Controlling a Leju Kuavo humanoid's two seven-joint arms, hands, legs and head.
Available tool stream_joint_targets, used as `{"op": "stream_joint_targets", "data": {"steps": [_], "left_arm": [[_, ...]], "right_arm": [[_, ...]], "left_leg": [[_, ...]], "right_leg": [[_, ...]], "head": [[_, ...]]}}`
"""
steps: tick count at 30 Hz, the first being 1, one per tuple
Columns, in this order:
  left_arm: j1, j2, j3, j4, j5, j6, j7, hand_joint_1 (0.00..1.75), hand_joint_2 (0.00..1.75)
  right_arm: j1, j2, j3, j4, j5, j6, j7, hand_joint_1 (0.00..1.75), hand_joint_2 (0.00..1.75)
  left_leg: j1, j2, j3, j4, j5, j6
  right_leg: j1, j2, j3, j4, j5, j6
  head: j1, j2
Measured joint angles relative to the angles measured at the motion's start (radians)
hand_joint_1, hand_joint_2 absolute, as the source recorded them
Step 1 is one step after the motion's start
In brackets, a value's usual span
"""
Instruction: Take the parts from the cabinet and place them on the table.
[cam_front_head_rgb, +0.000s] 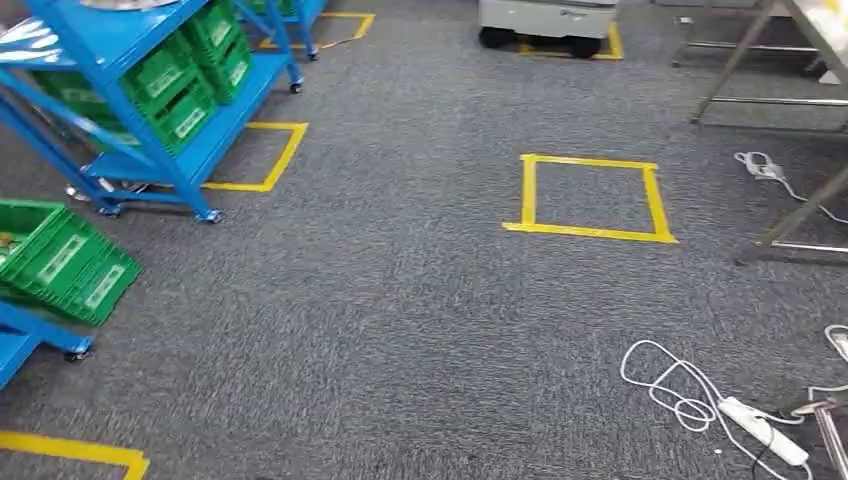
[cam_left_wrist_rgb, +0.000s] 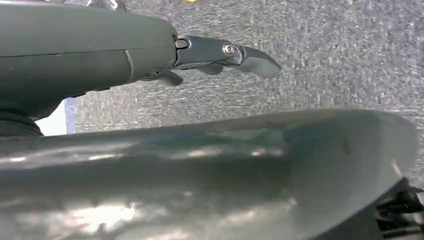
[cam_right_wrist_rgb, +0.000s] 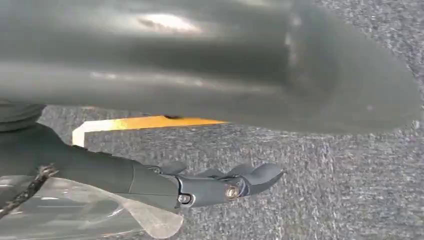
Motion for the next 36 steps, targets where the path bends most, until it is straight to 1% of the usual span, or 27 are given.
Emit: {"op": "stream_joint_targets", "data": {"steps": [2, 4, 5, 7, 8, 9, 11, 12, 13, 14, 17, 18, 19, 20, 22, 23, 24, 25, 26, 27, 28, 29, 32, 33, 34, 35, 36], "left_arm": [[0.007, 0.000, -0.001, 0.000, 0.000, 0.002, -0.003, 0.00, 0.00], [0.009, 0.001, -0.002, 0.000, 0.001, 0.005, -0.006, 0.00, 0.00], [0.007, 0.000, -0.002, 0.000, 0.001, 0.005, -0.008, 0.00, 0.00], [0.005, -0.002, -0.002, 0.000, 0.001, 0.005, -0.009, 0.00, 0.00], [0.006, -0.002, -0.002, 0.000, 0.001, 0.005, -0.009, 0.00, 0.00], [0.007, -0.002, -0.002, 0.000, 0.001, 0.005, -0.008, 0.00, 0.00], [0.008, -0.002, -0.002, 0.000, 0.001, 0.006, -0.009, 0.00, 0.00], [0.007, -0.003, -0.002, 0.000, 0.001, 0.006, -0.010, 0.00, 0.00], [0.006, -0.004, -0.002, 0.000, 0.001, 0.007, -0.010, 0.00, 0.00], [0.004, -0.005, -0.002, 0.000, 0.001, 0.007, -0.010, 0.00, 0.00], [0.009, -0.006, -0.002, 0.000, 0.001, 0.008, -0.011, 0.00, 0.00], [0.010, -0.005, -0.002, 0.000, 0.001, 0.008, -0.013, 0.00, 0.00], [0.009, -0.006, -0.002, 0.000, 0.001, 0.008, -0.017, 0.00, 0.00], [0.006, -0.006, -0.002, 0.000, 0.001, 0.009, -0.021, 0.00, 0.00], [0.004, -0.006, -0.002, 0.000, 0.001, 0.009, -0.027, 0.00, 0.00], [0.005, -0.006, -0.002, 0.000, 0.002, 0.009, -0.027, 0.00, 0.00], [0.008, -0.006, -0.002, 0.000, 0.003, 0.009, -0.027, 0.00, 0.00], [0.009, -0.006, -0.002, 0.000, 0.003, 0.010, -0.027, 0.00, 0.00], [0.010, -0.006, -0.002, 0.000, 0.003, 0.010, -0.027, 0.00, 0.00], [0.009, -0.006, -0.002, 0.000, 0.003, 0.010, -0.028, 0.00, 0.00], [0.007, -0.006, -0.002, 0.000, 0.003, 0.010, -0.028, 0.00, 0.00], [0.003, -0.006, -0.003, 0.000, 0.003, 0.010, -0.028, 0.00, 0.00], [0.009, -0.005, -0.002, 0.000, 0.003, 0.011, -0.028, 0.00, 0.00], [0.010, -0.006, -0.002, 0.000, 0.003, 0.011, -0.028, 0.00, 0.00], [0.011, -0.007, -0.002, 0.000, 0.003, 0.013, -0.028, 0.00, 0.00], [0.008, -0.007, -0.002, 0.000, 0.003, 0.014, -0.028, 0.00, 0.00], [0.006, -0.008, -0.002, 0.000, 0.003, 0.013, -0.028, 0.00, 0.00]], "right_arm": [[-0.003, 0.000, -0.001, 0.000, -0.001, 0.002, 0.000, 0.00, 0.00], [-0.005, -0.001, -0.002, 0.000, -0.003, 0.009, 0.000, 0.00, 0.00], [-0.005, -0.001, -0.004, 0.000, -0.003, 0.013, 0.001, 0.00, 0.00], [0.000, -0.003, -0.010, 0.000, -0.005, 0.015, 0.004, 0.00, 0.00], [0.002, -0.003, -0.012, 0.000, -0.005, 0.016, 0.005, 0.00, 0.00], [0.002, -0.003, -0.013, 0.000, -0.005, 0.016, 0.005, 0.00, 0.00], [0.001, -0.004, -0.016, 0.000, -0.005, 0.016, 0.007, 0.00, 0.00], [0.001, -0.005, -0.016, 0.000, -0.005, 0.016, 0.007, 0.00, 0.00], [0.001, -0.005, -0.017, 0.000, -0.005, 0.016, 0.009, 0.00, 0.00], [0.001, -0.005, -0.017, 0.000, -0.005, 0.018, 0.009, 0.00, 0.00], [0.000, -0.006, -0.017, 0.000, -0.005, 0.018, 0.010, 0.00, 0.00], [0.000, -0.006, -0.018, 0.000, -0.005, 0.019, 0.010, 0.00, 0.00], [0.000, -0.006, -0.018, 0.000, -0.005, 0.024, 0.010, 0.00, 0.00], [0.001, -0.006, -0.018, 0.000, -0.006, 0.032, 0.010, 0.00, 0.00], [0.004, -0.007, -0.018, 0.000, -0.007, 0.039, 0.010, 0.00, 0.00], [0.004, -0.007, -0.019, 0.000, -0.007, 0.040, 0.010, 0.00, 0.00], [0.003, -0.007, -0.019, 0.000, -0.007, 0.041, 0.010, 0.00, 0.00], [0.002, -0.007, -0.019, 0.000, -0.007, 0.042, 0.010, 0.00, 0.00], [0.001, -0.007, -0.019, 0.000, -0.007, 0.043, 0.010, 0.00, 0.00], [0.001, -0.007, -0.019, 0.000, -0.007, 0.045, 0.010, 0.00, 0.00], [0.001, -0.007, -0.020, 0.000, -0.007, 0.046, 0.010, 0.00, 0.00], [0.002, -0.007, -0.020, 0.000, -0.007, 0.047, 0.010, 0.00, 0.00], [-0.005, -0.007, -0.021, 0.000, -0.008, 0.052, 0.010, 0.00, 0.00], [-0.006, -0.007, -0.021, 0.000, -0.008, 0.052, 0.010, 0.00, 0.00], [-0.007, -0.007, -0.021, 0.000, -0.008, 0.053, 0.010, 0.00, 0.00], [-0.006, -0.007, -0.023, 0.000, -0.008, 0.054, 0.011, 0.00, 0.00], [-0.006, -0.007, -0.024, 0.000, -0.008, 0.055, 0.012, 0.00, 0.00]], "left_leg": [[-0.001, -0.019, 0.003, -0.010, 0.007, 0.013], [0.005, -0.034, 0.006, -0.014, 0.012, 0.025], [0.005, -0.044, 0.005, -0.014, 0.014, 0.029], [0.003, -0.069, 0.004, -0.013, 0.015, 0.033], [0.002, -0.081, 0.005, -0.013, 0.015, 0.033], [0.002, -0.093, 0.006, -0.013, 0.015, 0.033], [0.002, -0.122, 0.011, -0.012, 0.013, 0.031], [0.003, -0.134, 0.013, -0.011, 0.012, 0.028], [-0.002, -0.142, 0.009, -0.006, 0.009, 0.023], [0.000, -0.155, 0.001, -0.001, 0.009, 0.019], [0.006, -0.183, -0.008, -0.004, 0.017, 0.000], [0.007, -0.165, -0.008, 0.006, 0.006, -0.002], [0.003, -0.118, -0.022, 0.037, -0.019, -0.009], [0.005, -0.091, -0.054, 0.102, -0.057, -0.015], [0.010, -0.068, -0.129, 0.258, -0.123, -0.023], [0.012, -0.065, -0.148, 0.298, -0.128, -0.025], [0.014, -0.062, -0.141, 0.287, -0.108, -0.026], [0.014, -0.059, -0.115, 0.233, -0.069, -0.025], [0.013, -0.051, -0.069, 0.143, -0.021, -0.021], [0.011, -0.028, -0.018, 0.047, 0.021, -0.015], [0.001, 0.024, 0.007, -0.001, 0.012, -0.009], [-0.007, 0.029, 0.009, -0.014, 0.011, -0.003], [-0.008, -0.005, -0.001, -0.014, 0.015, 0.007], [0.004, -0.018, 0.010, -0.028, 0.025, 0.017], [0.006, -0.025, 0.011, -0.031, 0.027, 0.020], [0.006, -0.036, 0.008, -0.031, 0.030, 0.025], [0.006, -0.049, 0.006, -0.031, 0.031, 0.027]], "right_leg": [[-0.002, -0.020, 0.007, -0.002, -0.004, 0.012], [-0.009, 0.059, -0.026, 0.060, -0.053, 0.018], [-0.010, 0.078, -0.060, 0.134, -0.091, 0.020], [-0.009, 0.092, -0.139, 0.294, -0.147, 0.021], [-0.009, 0.094, -0.156, 0.317, -0.140, 0.021], [-0.009, 0.094, -0.151, 0.296, -0.112, 0.019], [-0.011, 0.108, -0.081, 0.137, -0.012, 0.015], [-0.013, 0.142, -0.043, 0.051, 0.026, 0.013], [-0.016, 0.185, -0.030, 0.025, 0.012, 0.011], [-0.018, 0.177, -0.012, 0.008, 0.007, 0.009], [-0.013, 0.151, -0.013, 0.005, 0.012, -0.005], [-0.019, 0.135, -0.009, -0.003, 0.017, -0.011], [-0.018, 0.126, -0.007, -0.005, 0.016, -0.014], [-0.017, 0.111, -0.006, -0.005, 0.015, -0.019], [-0.014, 0.076, -0.006, -0.005, 0.011, -0.024], [-0.013, 0.062, -0.006, -0.005, 0.010, -0.025], [-0.012, 0.050, -0.005, -0.005, 0.010, -0.024], [-0.011, 0.038, -0.003, -0.005, 0.008, -0.023], [-0.011, 0.027, 0.001, -0.005, 0.007, -0.022], [-0.011, 0.015, 0.005, -0.005, 0.004, -0.020], [-0.009, 0.006, 0.008, -0.005, 0.002, -0.018], [-0.003, -0.003, 0.006, -0.002, -0.002, -0.011], [-0.003, -0.038, 0.017, -0.008, -0.002, 0.000], [-0.006, -0.028, 0.009, -0.004, -0.013, 0.009], [-0.008, 0.033, 0.003, 0.021, -0.034, 0.013], [-0.010, 0.069, -0.024, 0.082, -0.070, 0.013], [-0.011, 0.086, -0.063, 0.165, -0.108, 0.014]], "head": [[-0.002, 0.000], [0.008, 0.000], [0.010, 0.000], [0.011, 0.000], [0.010, 0.000], [0.010, 0.000], [0.010, 0.000], [0.011, 0.000], [0.010, 0.000], [0.009, 0.000], [0.010, 0.000], [0.009, 0.000], [0.003, 0.000], [-0.001, 0.000], [0.000, 0.000], [0.000, 0.000], [0.000, 0.000], [0.000, 0.000], [0.000, 0.000], [0.000, 0.000], [0.000, 0.000], [0.000, 0.000], [0.000, 0.000], [-0.001, 0.000], [0.007, 0.000], [0.011, 0.000], [0.014, 0.000]]}}
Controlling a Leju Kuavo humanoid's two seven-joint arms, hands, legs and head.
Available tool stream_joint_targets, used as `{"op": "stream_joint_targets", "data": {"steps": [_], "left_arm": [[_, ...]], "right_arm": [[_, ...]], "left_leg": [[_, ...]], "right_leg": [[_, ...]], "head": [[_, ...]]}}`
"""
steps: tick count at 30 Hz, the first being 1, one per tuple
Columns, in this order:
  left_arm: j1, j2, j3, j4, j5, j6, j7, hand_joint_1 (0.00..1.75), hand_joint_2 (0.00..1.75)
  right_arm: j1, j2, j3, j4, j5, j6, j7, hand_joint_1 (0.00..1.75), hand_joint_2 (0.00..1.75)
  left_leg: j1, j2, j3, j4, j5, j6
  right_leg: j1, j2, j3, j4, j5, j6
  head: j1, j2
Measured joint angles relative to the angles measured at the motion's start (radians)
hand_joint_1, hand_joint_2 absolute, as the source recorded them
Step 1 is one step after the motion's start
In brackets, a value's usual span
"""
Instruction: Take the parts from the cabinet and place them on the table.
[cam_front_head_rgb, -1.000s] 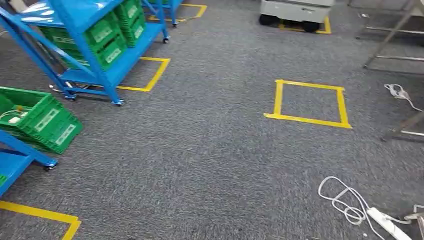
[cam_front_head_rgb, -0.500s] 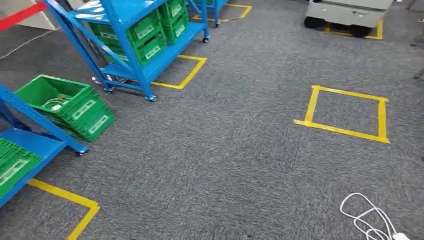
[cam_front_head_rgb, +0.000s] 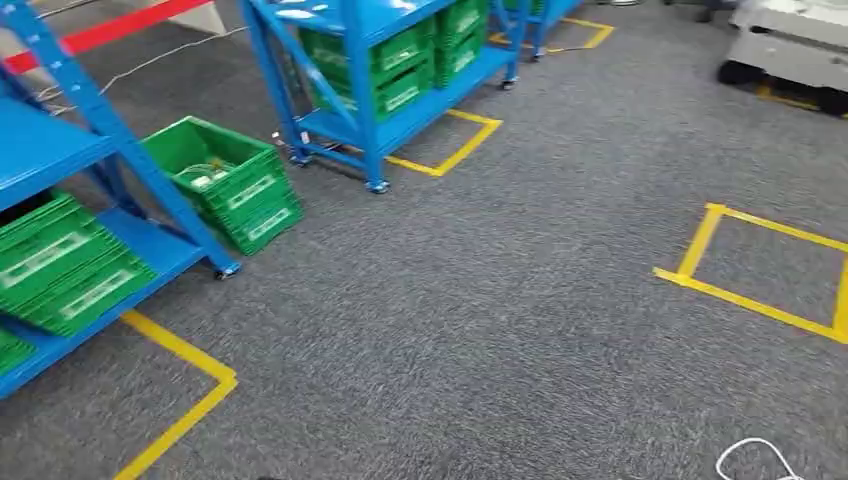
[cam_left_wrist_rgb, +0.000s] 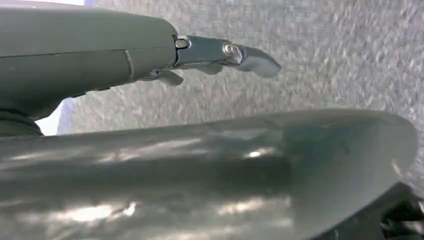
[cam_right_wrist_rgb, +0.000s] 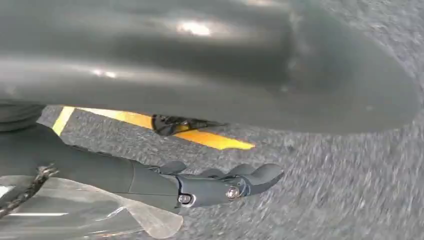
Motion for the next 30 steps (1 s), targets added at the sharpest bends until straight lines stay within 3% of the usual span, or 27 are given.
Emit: {"op": "stream_joint_targets", "data": {"steps": [1, 2, 3, 4, 5, 6, 7, 8, 11, 12, 13, 14, 16, 17, 18, 19, 21, 22, 23, 27, 28, 29, 30], "left_arm": [[0.000, -0.003, 0.000, 0.000, 0.000, 0.000, 0.000, 0.00, 0.00], [0.001, -0.003, 0.000, 0.000, 0.000, 0.001, 0.000, 0.00, 0.00], [0.003, -0.003, 0.000, 0.000, 0.000, 0.001, 0.000, 0.00, 0.00], [0.004, -0.003, 0.000, 0.000, 0.000, 0.001, 0.000, 0.00, 0.00], [0.004, -0.003, 0.000, 0.000, 0.000, 0.001, 0.000, 0.00, 0.00], [0.003, -0.004, 0.000, 0.000, 0.000, 0.001, 0.000, 0.00, 0.00], [0.003, -0.004, 0.000, 0.000, 0.000, 0.002, 0.000, 0.00, 0.00], [-0.001, -0.004, 0.000, 0.000, 0.000, 0.002, 0.000, 0.00, 0.00], [0.002, -0.003, 0.000, 0.000, 0.002, 0.004, 0.000, 0.00, 0.00], [0.003, -0.002, 0.000, 0.000, 0.003, 0.004, 0.000, 0.00, 0.00], [0.003, -0.003, 0.000, 0.000, 0.003, 0.005, 0.000, 0.00, 0.00], [0.001, -0.003, 0.000, 0.000, 0.003, 0.007, 0.000, 0.00, 0.00], [-0.003, -0.003, 0.000, 0.000, 0.003, 0.010, 0.000, 0.00, 0.00], [-0.003, -0.005, 0.000, 0.000, 0.003, 0.010, -0.002, 0.00, 0.00], [-0.001, -0.005, 0.000, 0.000, 0.004, 0.011, -0.002, 0.00, 0.00], [0.002, -0.004, 0.000, 0.000, 0.005, 0.011, -0.002, 0.00, 0.00], [0.003, -0.004, 0.000, 0.000, 0.005, 0.012, -0.002, 0.00, 0.00], [0.002, -0.004, 0.000, 0.000, 0.005, 0.012, -0.002, 0.00, 0.00], [-0.001, -0.004, 0.000, 0.000, 0.005, 0.013, -0.002, 0.00, 0.00], [0.003, -0.004, 0.000, 0.000, 0.005, 0.014, -0.002, 0.00, 0.00], [0.007, -0.006, 0.000, 0.000, 0.005, 0.014, -0.002, 0.00, 0.00], [0.006, -0.006, 0.000, 0.000, 0.004, 0.014, -0.002, 0.00, 0.00], [0.002, -0.006, 0.000, 0.000, 0.004, 0.014, -0.003, 0.00, 0.00]], "right_arm": [[0.003, -0.001, -0.002, 0.000, 0.000, 0.000, 0.002, 0.00, 0.00], [0.006, -0.001, -0.002, 0.000, 0.000, 0.000, 0.002, 0.00, 0.00], [0.008, -0.001, -0.002, 0.000, 0.000, 0.000, 0.003, 0.00, 0.00], [0.009, -0.001, -0.004, 0.000, 0.000, 0.000, 0.004, 0.00, 0.00], [0.008, -0.002, -0.006, 0.000, 0.000, 0.000, 0.004, 0.00, 0.00], [0.007, -0.002, -0.007, 0.000, 0.000, 0.000, 0.004, 0.00, 0.00], [0.008, -0.002, -0.008, 0.000, 0.000, 0.000, 0.004, 0.00, 0.00], [0.008, -0.002, -0.008, 0.000, 0.000, 0.000, 0.005, 0.00, 0.00], [0.009, -0.003, -0.011, 0.000, -0.003, 0.000, 0.008, 0.00, 0.00], [0.009, -0.003, -0.013, 0.000, -0.002, 0.001, 0.009, 0.00, 0.00], [0.007, -0.003, -0.014, 0.000, -0.002, 0.004, 0.009, 0.00, 0.00], [0.008, -0.003, -0.016, 0.000, -0.002, 0.009, 0.007, 0.00, 0.00], [0.012, -0.003, -0.017, 0.000, 0.000, 0.016, 0.005, 0.00, 0.00], [0.013, -0.003, -0.018, 0.000, 0.000, 0.016, 0.005, 0.00, 0.00], [0.012, -0.003, -0.018, 0.000, 0.000, 0.016, 0.005, 0.00, 0.00], [0.011, -0.003, -0.018, 0.000, 0.000, 0.016, 0.005, 0.00, 0.00], [0.008, -0.003, -0.019, 0.000, 0.000, 0.016, 0.004, 0.00, 0.00], [0.007, -0.003, -0.019, 0.000, 0.000, 0.016, 0.004, 0.00, 0.00], [0.008, -0.002, -0.019, 0.000, 0.000, 0.016, 0.004, 0.00, 0.00], [0.001, -0.003, -0.020, 0.000, -0.001, 0.017, 0.005, 0.00, 0.00], [0.001, -0.003, -0.020, 0.000, -0.001, 0.018, 0.005, 0.00, 0.00], [0.001, -0.003, -0.021, 0.000, -0.001, 0.018, 0.005, 0.00, 0.00], [0.001, -0.003, -0.021, 0.000, -0.001, 0.019, 0.005, 0.00, 0.00]], "left_leg": [[0.000, -0.012, -0.002, 0.000, 0.001, 0.001], [0.000, -0.026, -0.002, 0.001, 0.001, 0.001], [0.000, -0.041, -0.001, 0.001, 0.001, 0.001], [0.000, -0.055, 0.000, 0.002, 0.001, 0.000], [0.002, -0.069, 0.003, 0.002, 0.000, -0.001], [0.003, -0.083, 0.006, 0.003, -0.002, -0.006], [0.004, -0.092, 0.005, 0.005, -0.004, -0.014], [-0.002, -0.105, -0.004, 0.019, -0.008, -0.021], [0.006, -0.137, -0.015, 0.014, 0.003, -0.036], [0.007, -0.140, -0.018, 0.019, -0.002, -0.040], [0.002, -0.084, -0.026, 0.039, -0.018, -0.044], [0.001, -0.047, -0.052, 0.096, -0.054, -0.050], [0.004, -0.020, -0.128, 0.253, -0.128, -0.056], [0.005, -0.015, -0.161, 0.321, -0.150, -0.057], [0.006, -0.013, -0.169, 0.341, -0.145, -0.057], [0.005, -0.012, -0.155, 0.314, -0.118, -0.055], [0.002, 0.004, -0.077, 0.159, -0.028, -0.042], [-0.004, 0.042, -0.032, 0.071, 0.010, -0.030], [-0.017, 0.084, -0.017, 0.043, -0.008, -0.024], [-0.016, 0.041, -0.019, 0.019, -0.008, -0.012], [-0.006, 0.030, -0.006, 0.006, 0.000, -0.009], [-0.002, 0.020, -0.005, 0.003, 0.003, -0.003], [-0.001, 0.007, -0.008, 0.003, 0.003, -0.002]], "right_leg": [[0.000, 0.007, -0.043, 0.086, -0.032, 0.001], [0.000, 0.008, -0.075, 0.141, -0.043, 0.003], [0.000, 0.008, -0.081, 0.140, -0.024, 0.003], [-0.002, 0.009, -0.064, 0.095, 0.015, 0.004], [-0.004, 0.013, -0.029, 0.015, 0.064, 0.004], [-0.008, 0.030, 0.018, -0.084, 0.115, 0.005], [-0.018, 0.094, 0.046, -0.145, 0.122, 0.010], [-0.021, 0.114, 0.057, -0.170, 0.112, 0.006], [-0.011, 0.082, 0.059, -0.159, 0.114, -0.008], [-0.019, 0.066, 0.061, -0.165, 0.118, -0.016], [-0.017, 0.053, 0.063, -0.166, 0.118, -0.020], [-0.015, 0.039, 0.064, -0.165, 0.116, -0.025], [-0.010, 0.004, 0.065, -0.165, 0.112, -0.031], [-0.008, -0.013, 0.065, -0.165, 0.110, -0.035], [-0.007, -0.028, 0.067, -0.165, 0.108, -0.035], [-0.006, -0.041, 0.070, -0.165, 0.105, -0.035], [-0.003, -0.063, 0.080, -0.165, 0.100, -0.034], [-0.002, -0.073, 0.085, -0.166, 0.096, -0.032], [0.005, -0.084, 0.086, -0.164, 0.090, -0.026], [0.008, -0.133, 0.101, -0.172, 0.084, -0.006], [0.003, -0.102, 0.093, -0.163, 0.071, -0.001], [0.002, -0.044, 0.076, -0.128, 0.050, 0.002], [0.000, -0.011, 0.038, -0.054, 0.013, 0.004]], "head": [[0.000, 0.000], [0.000, 0.000], [-0.001, 0.000], [0.000, 0.000], [0.000, 0.000], [0.000, 0.000], [0.002, 0.000], [0.003, 0.000], [0.002, 0.000], [0.003, 0.000], [-0.001, 0.000], [-0.011, 0.000], [-0.011, 0.000], [-0.011, 0.000], [-0.011, 0.000], [-0.011, 0.000], [-0.011, 0.000], [-0.011, 0.000], [-0.010, 0.000], [-0.009, 0.000], [-0.009, 0.000], [-0.002, 0.000], [0.003, 0.000]]}}
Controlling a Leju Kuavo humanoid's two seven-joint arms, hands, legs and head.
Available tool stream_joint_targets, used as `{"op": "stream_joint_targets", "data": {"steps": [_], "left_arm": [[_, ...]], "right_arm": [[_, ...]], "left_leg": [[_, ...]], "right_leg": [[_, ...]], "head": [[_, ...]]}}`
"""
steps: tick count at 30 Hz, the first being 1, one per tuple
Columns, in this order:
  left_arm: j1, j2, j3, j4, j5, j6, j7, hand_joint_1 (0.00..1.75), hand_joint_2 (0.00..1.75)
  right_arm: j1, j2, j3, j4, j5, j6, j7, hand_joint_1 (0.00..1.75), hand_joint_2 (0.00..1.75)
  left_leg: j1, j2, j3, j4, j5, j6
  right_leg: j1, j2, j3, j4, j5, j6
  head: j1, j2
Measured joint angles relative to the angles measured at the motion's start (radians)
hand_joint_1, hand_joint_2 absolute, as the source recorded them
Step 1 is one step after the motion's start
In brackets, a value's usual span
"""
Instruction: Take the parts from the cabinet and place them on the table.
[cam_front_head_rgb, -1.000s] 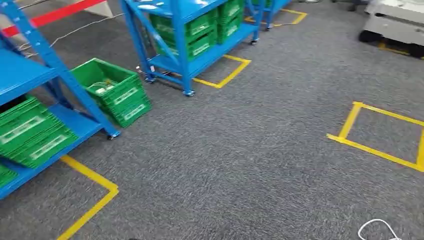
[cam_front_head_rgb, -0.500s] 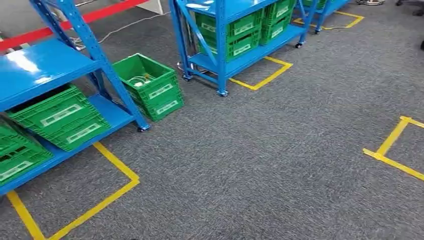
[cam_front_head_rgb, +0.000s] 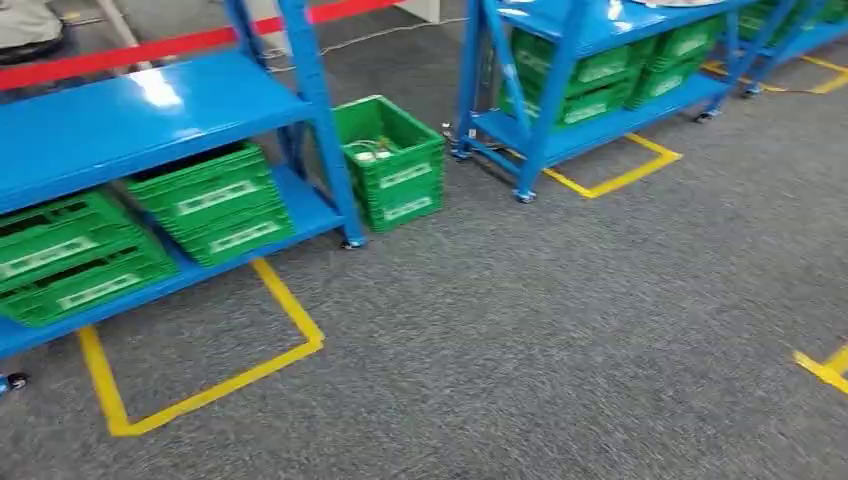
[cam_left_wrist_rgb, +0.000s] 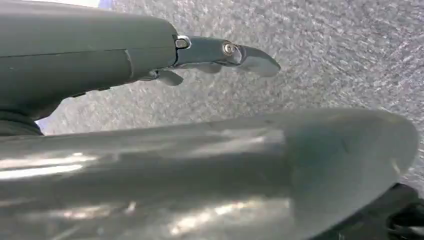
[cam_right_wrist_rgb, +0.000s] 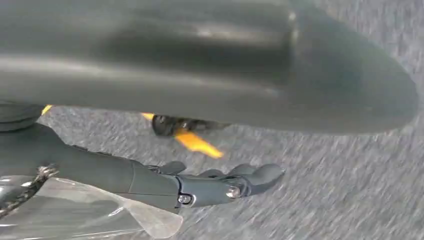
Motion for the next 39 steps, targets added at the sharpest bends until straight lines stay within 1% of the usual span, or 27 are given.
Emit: {"op": "stream_joint_targets", "data": {"steps": [2, 3, 5, 6, 7, 8, 9, 12, 13, 14, 15, 17, 18, 19, 20, 22, 23, 24, 28, 30, 32, 33, 34, 35, 37, 38, 39], "left_arm": [[-0.002, -0.002, 0.000, 0.000, 0.000, 0.000, -0.002, 0.00, 0.00], [-0.002, -0.002, 0.000, 0.000, 0.000, 0.000, -0.002, 0.00, 0.00], [0.001, -0.002, 0.000, 0.000, -0.001, 0.000, -0.002, 0.00, 0.00], [0.001, -0.002, 0.000, 0.000, -0.002, 0.000, -0.001, 0.00, 0.00], [0.000, -0.002, 0.000, 0.000, -0.002, 0.000, -0.002, 0.00, 0.00], [0.000, -0.002, 0.000, 0.000, -0.003, 0.000, -0.001, 0.00, 0.00], [-0.004, -0.001, 0.000, 0.000, -0.003, 0.000, -0.001, 0.00, 0.00], [-0.001, -0.001, 0.000, 0.000, -0.005, 0.000, -0.001, 0.00, 0.00], [-0.001, 0.000, 0.000, 0.000, -0.005, 0.001, -0.001, 0.00, 0.00], [-0.001, -0.001, 0.000, 0.000, -0.005, 0.001, -0.001, 0.00, 0.00], [-0.004, 0.000, 0.000, 0.000, -0.006, 0.001, -0.001, 0.00, 0.00], [-0.006, 0.000, 0.000, 0.000, -0.006, 0.001, -0.001, 0.00, 0.00], [-0.005, 0.000, 0.000, 0.000, -0.006, 0.000, -0.001, 0.00, 0.00], [-0.003, 0.000, 0.000, 0.000, -0.006, 0.000, -0.001, 0.00, 0.00], [-0.001, 0.000, 0.000, 0.000, -0.006, 0.000, -0.001, 0.00, 0.00], [-0.001, 0.000, 0.000, 0.000, -0.006, 0.001, -0.001, 0.00, 0.00], [-0.001, 0.000, 0.000, 0.000, -0.006, 0.001, -0.001, 0.00, 0.00], [-0.004, 0.001, 0.000, 0.000, -0.006, 0.001, -0.001, 0.00, 0.00], [0.001, 0.001, 0.000, 0.000, -0.005, 0.001, -0.001, 0.00, 0.00], [0.001, 0.001, 0.000, 0.000, -0.005, 0.002, -0.001, 0.00, 0.00], [-0.004, -0.001, 0.000, 0.000, -0.006, 0.002, -0.001, 0.00, 0.00], [-0.004, -0.001, 0.000, 0.000, -0.006, 0.002, -0.001, 0.00, 0.00], [-0.003, -0.001, 0.000, 0.000, -0.006, 0.002, -0.001, 0.00, 0.00], [-0.002, -0.001, 0.000, 0.000, -0.006, 0.002, -0.001, 0.00, 0.00], [-0.001, -0.002, 0.000, 0.000, -0.006, 0.002, -0.001, 0.00, 0.00], [-0.002, -0.002, 0.000, 0.000, -0.006, 0.002, -0.002, 0.00, 0.00], [-0.004, -0.002, 0.000, 0.000, -0.006, 0.002, -0.002, 0.00, 0.00]], "right_arm": [[0.003, 0.000, -0.003, 0.000, 0.000, 0.000, 0.003, 0.00, 0.00], [0.006, 0.000, -0.003, 0.000, 0.000, 0.000, 0.006, 0.00, 0.00], [0.007, 0.000, -0.004, 0.000, 0.000, 0.000, 0.008, 0.00, 0.00], [0.006, 0.000, -0.005, 0.000, 0.000, 0.000, 0.008, 0.00, 0.00], [0.005, 0.000, -0.005, 0.000, 0.000, 0.000, 0.008, 0.00, 0.00], [0.005, 0.000, -0.006, 0.000, 0.000, 0.002, 0.009, 0.00, 0.00], [0.006, 0.000, -0.008, 0.000, 0.000, 0.003, 0.009, 0.00, 0.00], [0.008, 0.000, -0.014, 0.000, 0.000, 0.004, 0.010, 0.00, 0.00], [0.007, 0.000, -0.014, 0.000, 0.000, 0.005, 0.010, 0.00, 0.00], [0.007, 0.000, -0.015, 0.000, 0.001, 0.006, 0.010, 0.00, 0.00], [0.007, 0.000, -0.015, 0.000, 0.001, 0.008, 0.009, 0.00, 0.00], [0.010, 0.000, -0.018, 0.000, 0.001, 0.009, 0.009, 0.00, 0.00], [0.010, 0.000, -0.019, 0.000, 0.001, 0.009, 0.010, 0.00, 0.00], [0.009, 0.000, -0.020, 0.000, 0.001, 0.009, 0.010, 0.00, 0.00], [0.008, 0.000, -0.020, 0.000, 0.001, 0.010, 0.010, 0.00, 0.00], [0.005, 0.000, -0.020, 0.000, 0.002, 0.011, 0.010, 0.00, 0.00], [0.005, 0.000, -0.020, 0.000, 0.002, 0.012, 0.010, 0.00, 0.00], [0.006, 0.002, -0.020, 0.000, 0.002, 0.013, 0.010, 0.00, 0.00], [-0.003, 0.001, -0.021, 0.000, 0.002, 0.014, 0.011, 0.00, 0.00], [-0.005, 0.001, -0.021, 0.000, 0.002, 0.014, 0.012, 0.00, 0.00], [-0.003, 0.001, -0.022, 0.000, 0.003, 0.014, 0.013, 0.00, 0.00], [0.000, 0.001, -0.022, 0.000, 0.003, 0.014, 0.015, 0.00, 0.00], [0.002, 0.001, -0.023, 0.000, 0.003, 0.014, 0.016, 0.00, 0.00], [0.004, 0.001, -0.023, 0.000, 0.003, 0.014, 0.016, 0.00, 0.00], [0.004, 0.000, -0.023, 0.000, 0.003, 0.013, 0.016, 0.00, 0.00], [0.004, 0.000, -0.024, 0.000, 0.003, 0.013, 0.016, 0.00, 0.00], [0.004, 0.000, -0.024, 0.000, 0.003, 0.014, 0.016, 0.00, 0.00]], "left_leg": [[0.000, -0.024, 0.000, 0.000, -0.002, 0.003], [0.000, -0.040, 0.001, 0.000, -0.002, 0.003], [0.000, -0.070, 0.006, 0.002, -0.004, 0.000], [0.001, -0.085, 0.011, 0.003, -0.007, -0.004], [0.003, -0.098, 0.014, 0.005, -0.010, -0.009], [0.003, -0.105, 0.011, 0.007, -0.013, -0.014], [-0.001, -0.118, 0.003, 0.020, -0.015, -0.018], [0.006, -0.153, -0.008, 0.016, -0.008, -0.033], [0.007, -0.147, -0.010, 0.024, -0.015, -0.037], [0.000, -0.082, -0.021, 0.050, -0.033, -0.045], [0.001, -0.046, -0.051, 0.111, -0.068, -0.051], [0.005, -0.024, -0.133, 0.277, -0.139, -0.057], [0.007, -0.021, -0.160, 0.329, -0.150, -0.059], [0.008, -0.019, -0.165, 0.335, -0.137, -0.059], [0.008, -0.017, -0.147, 0.297, -0.101, -0.056], [0.003, 0.003, -0.062, 0.124, -0.004, -0.040], [-0.005, 0.043, -0.030, 0.053, 0.014, -0.026], [-0.016, 0.074, -0.019, 0.041, -0.004, -0.018], [-0.011, 0.031, -0.014, 0.018, -0.004, -0.010], [-0.001, 0.011, -0.008, 0.008, 0.004, -0.005], [0.001, -0.013, -0.009, 0.008, 0.003, -0.003], [0.001, -0.025, -0.009, 0.008, 0.003, -0.002], [0.001, -0.039, -0.008, 0.008, 0.002, -0.002], [0.002, -0.053, -0.005, 0.009, 0.001, -0.004], [0.006, -0.083, 0.001, 0.013, -0.005, -0.013], [0.008, -0.096, 0.002, 0.019, -0.010, -0.019], [0.003, -0.105, -0.004, 0.027, -0.014, -0.026]], "right_leg": [[-0.001, 0.018, -0.085, 0.159, -0.062, 0.005], [-0.001, 0.018, -0.114, 0.201, -0.062, 0.007], [-0.002, 0.020, -0.093, 0.126, 0.015, 0.008], [-0.004, 0.027, -0.054, 0.034, 0.071, 0.008], [-0.009, 0.056, -0.013, -0.060, 0.119, 0.008], [-0.016, 0.119, 0.001, -0.083, 0.102, 0.008], [-0.020, 0.132, 0.016, -0.111, 0.099, 0.003], [-0.011, 0.099, 0.019, -0.100, 0.097, -0.012], [-0.019, 0.082, 0.022, -0.108, 0.101, -0.020], [-0.016, 0.069, 0.026, -0.109, 0.099, -0.025], [-0.014, 0.053, 0.029, -0.109, 0.096, -0.034], [-0.010, 0.016, 0.032, -0.109, 0.091, -0.041], [-0.009, 0.001, 0.034, -0.109, 0.088, -0.041], [-0.008, -0.013, 0.037, -0.108, 0.085, -0.041], [-0.007, -0.026, 0.041, -0.108, 0.082, -0.040], [-0.003, -0.049, 0.056, -0.109, 0.073, -0.038], [-0.002, -0.059, 0.062, -0.110, 0.068, -0.035], [0.006, -0.069, 0.059, -0.108, 0.061, -0.028], [0.009, -0.113, 0.081, -0.119, 0.054, -0.012], [0.001, -0.015, 0.048, -0.060, 0.014, -0.005], [-0.002, 0.014, -0.038, 0.106, -0.057, 0.001], [-0.002, 0.017, -0.081, 0.176, -0.076, 0.004], [-0.002, 0.017, -0.106, 0.205, -0.067, 0.006], [-0.003, 0.017, -0.106, 0.181, -0.031, 0.008], [-0.008, 0.028, -0.047, 0.024, 0.078, 0.011], [-0.016, 0.064, -0.014, -0.064, 0.116, 0.015], [-0.017, 0.108, -0.002, -0.078, 0.093, 0.017]], "head": [[0.003, 0.000], [0.002, 0.000], [0.002, 0.000], [0.002, 0.000], [0.002, 0.000], [0.002, 0.000], [0.000, 0.000], [0.002, 0.000], [0.002, 0.000], [-0.002, 0.000], [-0.012, 0.000], [-0.010, 0.000], [-0.010, 0.000], [-0.011, 0.000], [-0.011, 0.000], [-0.011, 0.000], [-0.010, 0.000], [-0.009, 0.000], [-0.008, 0.000], [0.000, 0.000], [0.002, 0.000], [0.003, 0.000], [0.002, 0.000], [0.002, 0.000], [0.002, 0.000], [0.003, 0.000], [0.005, 0.000]]}}
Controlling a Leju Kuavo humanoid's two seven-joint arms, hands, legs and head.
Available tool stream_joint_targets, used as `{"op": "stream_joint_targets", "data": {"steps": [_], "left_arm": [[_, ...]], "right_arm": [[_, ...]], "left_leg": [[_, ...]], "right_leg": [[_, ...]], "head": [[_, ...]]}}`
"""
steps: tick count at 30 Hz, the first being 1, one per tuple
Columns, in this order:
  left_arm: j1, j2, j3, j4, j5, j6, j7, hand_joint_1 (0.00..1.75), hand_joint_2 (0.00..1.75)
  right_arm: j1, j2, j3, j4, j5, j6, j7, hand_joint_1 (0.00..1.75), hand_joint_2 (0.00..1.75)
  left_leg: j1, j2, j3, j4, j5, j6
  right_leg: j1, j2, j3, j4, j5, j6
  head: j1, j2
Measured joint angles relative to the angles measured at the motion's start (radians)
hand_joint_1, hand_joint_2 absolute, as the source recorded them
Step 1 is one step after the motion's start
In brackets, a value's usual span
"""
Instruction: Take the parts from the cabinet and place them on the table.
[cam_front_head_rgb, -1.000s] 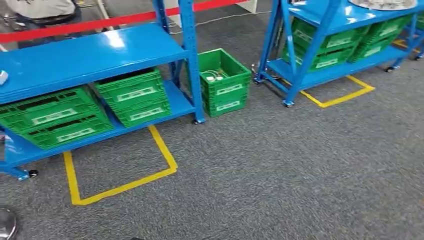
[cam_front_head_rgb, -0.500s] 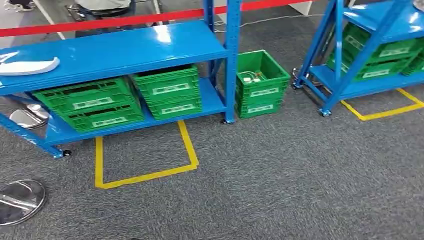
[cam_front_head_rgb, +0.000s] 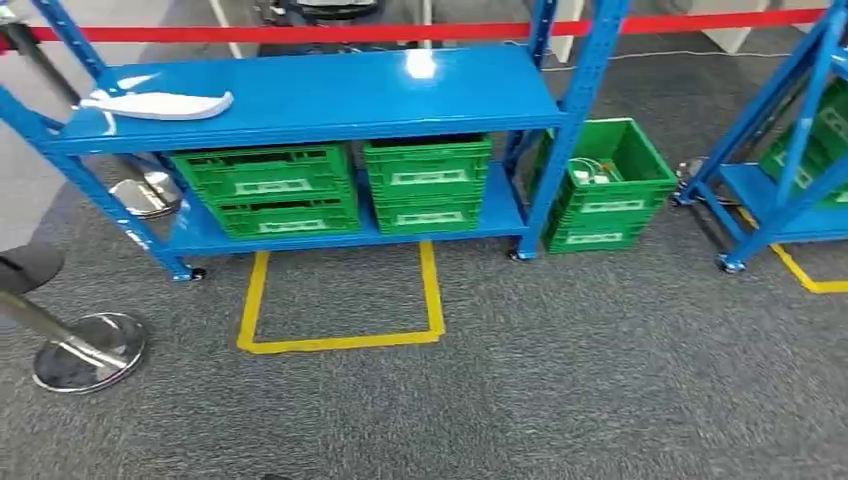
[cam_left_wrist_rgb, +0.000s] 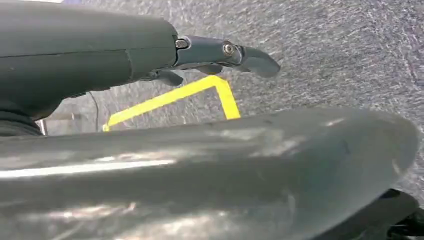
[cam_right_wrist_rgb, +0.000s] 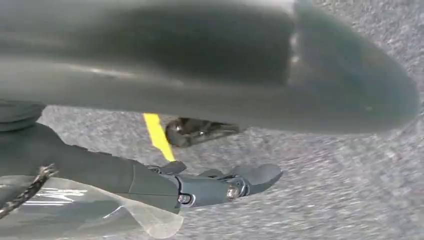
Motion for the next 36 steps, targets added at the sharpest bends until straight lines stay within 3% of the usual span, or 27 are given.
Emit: {"op": "stream_joint_targets", "data": {"steps": [1, 4, 5, 6, 7, 9, 10, 12, 13, 14, 15, 16, 19, 20, 21, 22, 24, 25, 26, 27, 28, 29, 30, 31, 32, 35, 36], "left_arm": [[-0.002, 0.000, 0.000, 0.000, -0.001, 0.000, 0.000, 0.00, 0.00], [0.004, 0.000, 0.000, 0.000, -0.001, 0.001, 0.000, 0.00, 0.00], [0.004, 0.002, 0.000, 0.000, -0.002, 0.001, 0.000, 0.00, 0.00], [0.003, 0.000, 0.000, 0.000, -0.003, 0.002, 0.000, 0.00, 0.00], [-0.001, 0.001, 0.000, 0.000, -0.003, 0.002, 0.000, 0.00, 0.00], [-0.002, 0.001, 0.000, 0.000, -0.004, 0.002, 0.000, 0.00, 0.00], [0.000, 0.002, 0.000, 0.000, -0.004, 0.002, 0.000, 0.00, 0.00], [0.004, 0.002, 0.000, 0.000, -0.005, 0.002, 0.000, 0.00, 0.00], [0.004, 0.003, 0.000, 0.000, -0.005, 0.002, 0.000, 0.00, 0.00], [0.003, 0.003, 0.000, 0.000, -0.005, 0.002, 0.000, 0.00, 0.00], [0.001, 0.005, 0.000, 0.000, -0.006, 0.002, 0.000, 0.00, 0.00], [-0.003, 0.004, 0.000, 0.000, -0.007, 0.002, 0.000, 0.00, 0.00], [0.002, 0.005, 0.000, 0.000, -0.007, 0.002, 0.000, 0.00, 0.00], [0.004, 0.004, 0.000, 0.000, -0.007, 0.002, 0.000, 0.00, 0.00], [0.004, 0.004, 0.000, 0.000, -0.007, 0.002, 0.000, 0.00, 0.00], [0.000, 0.003, 0.000, 0.000, -0.007, 0.003, 0.000, 0.00, 0.00], [-0.003, 0.000, 0.000, 0.000, -0.009, 0.003, 0.000, 0.00, 0.00], [-0.002, 0.000, 0.000, 0.000, -0.013, 0.003, 0.000, 0.00, 0.00], [-0.001, 0.000, 0.000, 0.000, -0.013, 0.002, 0.000, 0.00, 0.00], [0.000, 0.001, 0.000, 0.000, -0.013, 0.002, 0.000, 0.00, 0.00], [0.000, 0.000, 0.000, 0.000, -0.014, 0.001, 0.000, 0.00, 0.00], [-0.001, 0.000, 0.000, 0.000, -0.014, 0.001, 0.000, 0.00, 0.00], [0.000, 0.001, 0.000, 0.000, -0.014, 0.001, 0.000, 0.00, 0.00], [-0.002, 0.002, 0.000, 0.000, -0.015, 0.001, 0.000, 0.00, 0.00], [-0.002, 0.002, 0.000, 0.000, -0.015, 0.001, 0.000, 0.00, 0.00], [-0.002, 0.006, 0.000, 0.000, -0.017, 0.001, 0.000, 0.00, 0.00], [-0.002, 0.007, 0.000, 0.000, -0.018, 0.001, 0.000, 0.00, 0.00]], "right_arm": [[0.000, 0.000, -0.001, 0.000, 0.000, 0.000, -0.001, 0.00, 0.00], [0.001, -0.001, -0.003, 0.000, 0.000, 0.000, -0.002, 0.00, 0.00], [0.000, -0.001, -0.004, 0.000, 0.002, 0.002, -0.003, 0.00, 0.00], [-0.002, -0.002, -0.004, -0.001, 0.003, 0.002, -0.003, 0.00, 0.00], [-0.001, -0.002, -0.004, -0.001, 0.005, 0.003, -0.003, 0.00, 0.00], [0.003, -0.003, -0.004, -0.001, 0.006, 0.001, -0.003, 0.00, 0.00], [0.003, -0.003, -0.005, -0.001, 0.006, 0.001, -0.003, 0.00, 0.00], [0.002, -0.003, -0.005, -0.001, 0.006, 0.001, -0.003, 0.00, 0.00], [0.001, -0.003, -0.005, -0.001, 0.006, 0.001, -0.003, 0.00, 0.00], [-0.001, -0.003, -0.005, -0.001, 0.006, 0.001, -0.003, 0.00, 0.00], [0.000, -0.003, -0.005, -0.001, 0.006, 0.001, -0.003, 0.00, 0.00], [0.001, -0.003, -0.005, -0.002, 0.006, -0.002, -0.003, 0.00, 0.00], [-0.006, -0.003, -0.005, -0.002, 0.016, -0.037, -0.002, 0.00, 0.00], [-0.007, -0.003, -0.005, -0.002, 0.018, -0.045, -0.001, 0.00, 0.00], [-0.009, -0.003, -0.005, -0.002, 0.019, -0.048, 0.000, 0.00, 0.00], [-0.009, -0.003, -0.005, -0.002, 0.019, -0.052, 0.001, 0.00, 0.00], [-0.008, -0.003, -0.006, -0.002, 0.013, -0.053, 0.013, 0.00, 0.00], [-0.007, -0.005, -0.011, -0.002, 0.005, -0.047, 0.025, 0.00, 0.00], [-0.006, -0.005, -0.017, -0.002, 0.000, -0.042, 0.032, 0.00, 0.00], [-0.005, -0.005, -0.021, -0.002, -0.003, -0.037, 0.036, 0.00, 0.00], [-0.005, -0.005, -0.022, -0.002, -0.005, -0.036, 0.038, 0.00, 0.00], [-0.005, -0.005, -0.023, -0.002, -0.003, -0.036, 0.039, 0.00, 1.75], [-0.006, -0.005, -0.023, -0.002, 0.001, -0.037, 0.040, 0.00, 1.75], [-0.008, -0.005, -0.023, -0.002, 0.006, -0.040, 0.043, 0.00, 1.75], [-0.012, -0.005, -0.023, -0.002, 0.011, -0.051, 0.051, 0.00, 1.75], [-0.008, -0.005, -0.023, -0.002, 0.029, -0.096, 0.076, 0.00, 1.75], [-0.009, -0.005, -0.023, -0.002, 0.041, -0.106, 0.084, 0.00, 1.75]], "left_leg": [[0.001, -0.016, -0.007, 0.007, -0.001, -0.004], [0.007, -0.043, -0.014, 0.005, 0.005, -0.015], [0.006, -0.029, -0.014, 0.014, -0.004, -0.019], [0.002, 0.026, -0.033, 0.050, -0.028, -0.026], [0.004, 0.061, -0.071, 0.126, -0.069, -0.032], [0.006, 0.083, -0.151, 0.285, -0.131, -0.038], [0.008, 0.086, -0.171, 0.323, -0.134, -0.038], [0.007, 0.088, -0.142, 0.261, -0.071, -0.032], [0.005, 0.095, -0.099, 0.174, -0.022, -0.024], [-0.001, 0.119, -0.052, 0.081, 0.020, -0.010], [-0.016, 0.188, -0.026, 0.035, 0.013, 0.006], [-0.022, 0.197, -0.018, 0.013, 0.004, 0.009], [-0.024, 0.168, -0.024, 0.012, 0.003, 0.010], [-0.009, 0.159, -0.010, -0.009, 0.014, 0.015], [-0.007, 0.153, -0.006, -0.014, 0.017, 0.018], [-0.006, 0.144, -0.007, -0.014, 0.018, 0.021], [-0.004, 0.128, -0.007, -0.014, 0.015, 0.024], [-0.004, 0.121, -0.006, -0.014, 0.014, 0.024], [-0.004, 0.115, -0.003, -0.014, 0.012, 0.024], [-0.002, 0.109, 0.001, -0.013, 0.008, 0.021], [0.001, 0.103, 0.009, -0.012, 0.003, 0.016], [0.003, 0.101, 0.015, -0.009, -0.003, 0.010], [0.001, 0.100, 0.015, -0.005, -0.010, 0.002], [-0.006, 0.096, 0.011, 0.011, -0.019, -0.004], [-0.007, 0.096, 0.010, 0.009, -0.016, -0.005], [-0.006, 0.096, 0.015, 0.003, -0.017, -0.006], [-0.006, 0.096, 0.018, 0.004, -0.020, -0.001]], "right_leg": [[-0.002, -0.005, 0.014, -0.009, -0.003, -0.013], [0.003, -0.035, 0.015, -0.009, 0.001, -0.030], [-0.001, -0.052, 0.019, -0.013, 0.003, -0.037], [-0.001, -0.060, 0.021, -0.013, 0.001, -0.046], [0.002, -0.077, 0.021, -0.013, -0.001, -0.051], [0.006, -0.108, 0.023, -0.013, -0.006, -0.056], [0.007, -0.121, 0.024, -0.013, -0.008, -0.058], [0.010, -0.146, 0.031, -0.013, -0.014, -0.057], [0.012, -0.156, 0.037, -0.013, -0.017, -0.056], [0.014, -0.167, 0.044, -0.013, -0.022, -0.054], [0.014, -0.176, 0.037, -0.015, -0.026, -0.051], [0.020, -0.181, 0.037, -0.013, -0.034, -0.041], [0.020, -0.217, 0.063, -0.023, -0.035, -0.033], [0.020, -0.210, 0.060, -0.020, -0.044, -0.026], [0.018, -0.149, 0.051, 0.002, -0.061, -0.022], [0.018, -0.110, 0.020, 0.065, -0.094, -0.021], [0.016, -0.090, -0.070, 0.230, -0.160, -0.017], [0.016, -0.090, -0.109, 0.286, -0.169, -0.015], [0.016, -0.090, -0.123, 0.290, -0.150, -0.013], [0.015, -0.090, -0.114, 0.248, -0.105, -0.012], [0.013, -0.090, -0.081, 0.159, -0.040, -0.010], [0.010, -0.091, -0.048, 0.076, 0.009, -0.008], [0.007, -0.091, -0.025, 0.021, 0.024, -0.004], [0.010, -0.087, -0.008, -0.006, 0.012, -0.012], [0.009, -0.087, -0.011, 0.002, 0.014, -0.024], [0.011, -0.087, -0.010, 0.003, 0.012, -0.034], [0.010, -0.087, -0.007, 0.000, 0.012, -0.034]], "head": [[-0.001, 0.000], [-0.001, 0.000], [-0.001, 0.000], [-0.014, 0.000], [-0.018, 0.000], [-0.018, 0.000], [-0.018, 0.000], [-0.018, 0.000], [-0.018, 0.000], [-0.018, 0.000], [-0.016, 0.000], [-0.020, 0.000], [-0.018, 0.000], [-0.019, 0.000], [-0.010, 0.000], [-0.008, 0.000], [-0.005, 0.000], [-0.006, 0.000], [-0.005, 0.000], [-0.007, 0.000], [-0.005, 0.000], [-0.006, 0.000], [-0.002, 0.000], [0.002, 0.000], [-0.005, 0.000], [-0.008, 0.000], [-0.008, 0.000]]}}
